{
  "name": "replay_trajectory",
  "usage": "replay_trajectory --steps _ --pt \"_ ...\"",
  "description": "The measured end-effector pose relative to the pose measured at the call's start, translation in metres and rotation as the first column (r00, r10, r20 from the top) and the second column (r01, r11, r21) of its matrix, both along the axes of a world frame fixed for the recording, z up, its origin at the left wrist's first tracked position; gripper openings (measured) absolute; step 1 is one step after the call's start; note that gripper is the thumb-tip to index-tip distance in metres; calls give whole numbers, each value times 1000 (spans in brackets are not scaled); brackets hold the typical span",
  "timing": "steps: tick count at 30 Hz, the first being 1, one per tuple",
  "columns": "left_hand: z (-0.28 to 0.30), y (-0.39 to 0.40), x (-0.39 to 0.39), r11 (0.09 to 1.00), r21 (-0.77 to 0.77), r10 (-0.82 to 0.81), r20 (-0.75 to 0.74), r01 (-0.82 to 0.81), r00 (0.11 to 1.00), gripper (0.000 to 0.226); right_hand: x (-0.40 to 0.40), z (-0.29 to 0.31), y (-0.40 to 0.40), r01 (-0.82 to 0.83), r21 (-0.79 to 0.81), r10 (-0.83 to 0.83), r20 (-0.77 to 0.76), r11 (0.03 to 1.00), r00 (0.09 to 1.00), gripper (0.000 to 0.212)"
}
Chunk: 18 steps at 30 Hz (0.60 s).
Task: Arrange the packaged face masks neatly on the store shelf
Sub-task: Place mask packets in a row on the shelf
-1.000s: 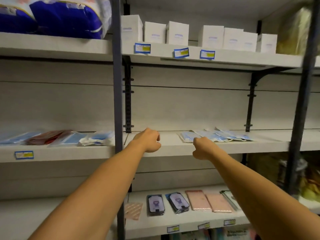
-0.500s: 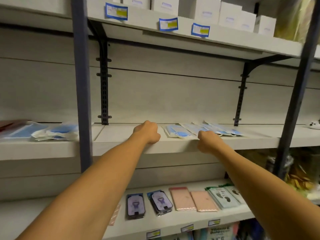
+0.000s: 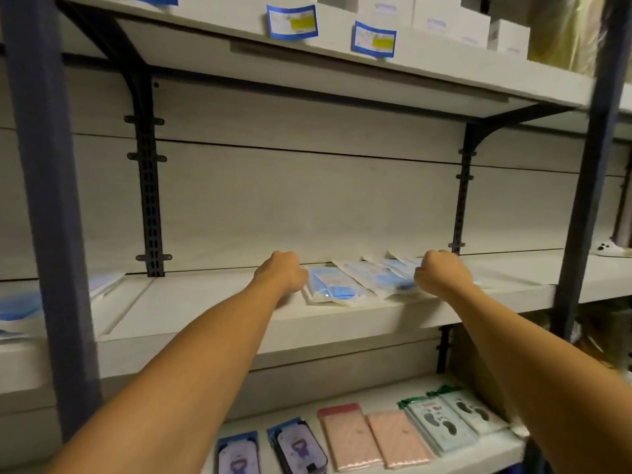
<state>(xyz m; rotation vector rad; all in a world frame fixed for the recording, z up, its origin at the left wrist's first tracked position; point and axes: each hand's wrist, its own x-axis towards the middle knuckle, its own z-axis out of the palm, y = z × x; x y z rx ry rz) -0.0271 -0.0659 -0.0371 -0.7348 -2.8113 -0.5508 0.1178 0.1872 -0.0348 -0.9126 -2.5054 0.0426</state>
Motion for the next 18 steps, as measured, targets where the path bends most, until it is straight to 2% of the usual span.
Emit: replay_trajectory --steps 4,8,12,16,18 --pt "2 24 -4 1000 18 9 82 -10 997 32 -11 6 35 30 -39 -31 -19 999 999 18" --pt "15 47 2 998 -22 66 265 -62 962 52 -24 5 74 41 -140 -43 -4 989 999 25" --pt "24 71 6 991 -65 132 347 -117 928 61 -31 3 104 26 -236 -12 61 972 998 23" --pt "26 91 8 984 0 159 449 -178 879 61 -45 -6 138 18 -334 43 174 942 984 45" --pt "26 95 7 979 24 162 501 -201 850 66 -60 -11 166 37 -356 40 207 934 977 39"
